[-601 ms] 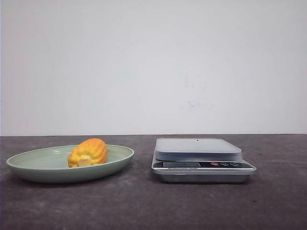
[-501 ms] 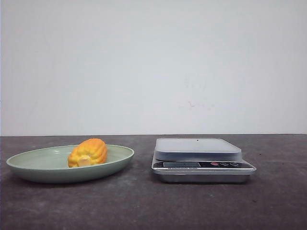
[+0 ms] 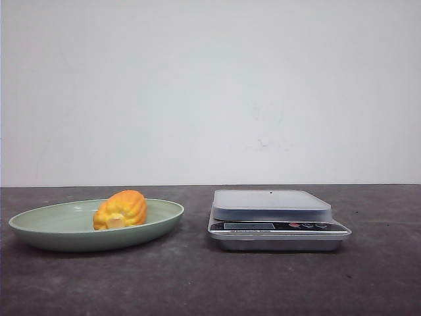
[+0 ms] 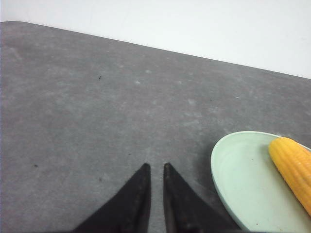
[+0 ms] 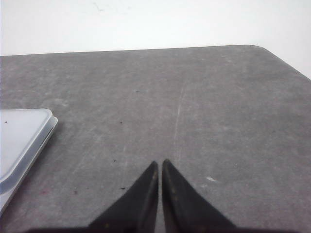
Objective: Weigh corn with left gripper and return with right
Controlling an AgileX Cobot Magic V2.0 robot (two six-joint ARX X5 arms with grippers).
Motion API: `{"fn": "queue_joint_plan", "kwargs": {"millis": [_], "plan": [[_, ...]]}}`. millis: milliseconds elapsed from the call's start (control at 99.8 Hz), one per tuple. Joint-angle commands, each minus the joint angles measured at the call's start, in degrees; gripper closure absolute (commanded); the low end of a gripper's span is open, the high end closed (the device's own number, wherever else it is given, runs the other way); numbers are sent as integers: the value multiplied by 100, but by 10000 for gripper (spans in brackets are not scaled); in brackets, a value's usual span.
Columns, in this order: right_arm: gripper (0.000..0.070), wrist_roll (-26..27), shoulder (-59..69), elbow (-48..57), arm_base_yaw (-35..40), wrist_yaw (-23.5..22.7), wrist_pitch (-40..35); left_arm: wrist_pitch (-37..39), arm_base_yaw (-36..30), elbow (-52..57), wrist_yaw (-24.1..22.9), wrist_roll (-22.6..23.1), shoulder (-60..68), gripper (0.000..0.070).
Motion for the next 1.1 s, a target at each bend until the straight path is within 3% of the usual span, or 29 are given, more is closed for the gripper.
{"fn": "queue_joint_plan", "kwargs": {"millis": [0,1092], "plan": [[693,-26,-7,-31,-11,-2,63,-15,7,-85,7,35,-7,700],[693,-44,-7,-31,-11,55,105,-15,4,-83,28,-33,-7,700]]}}
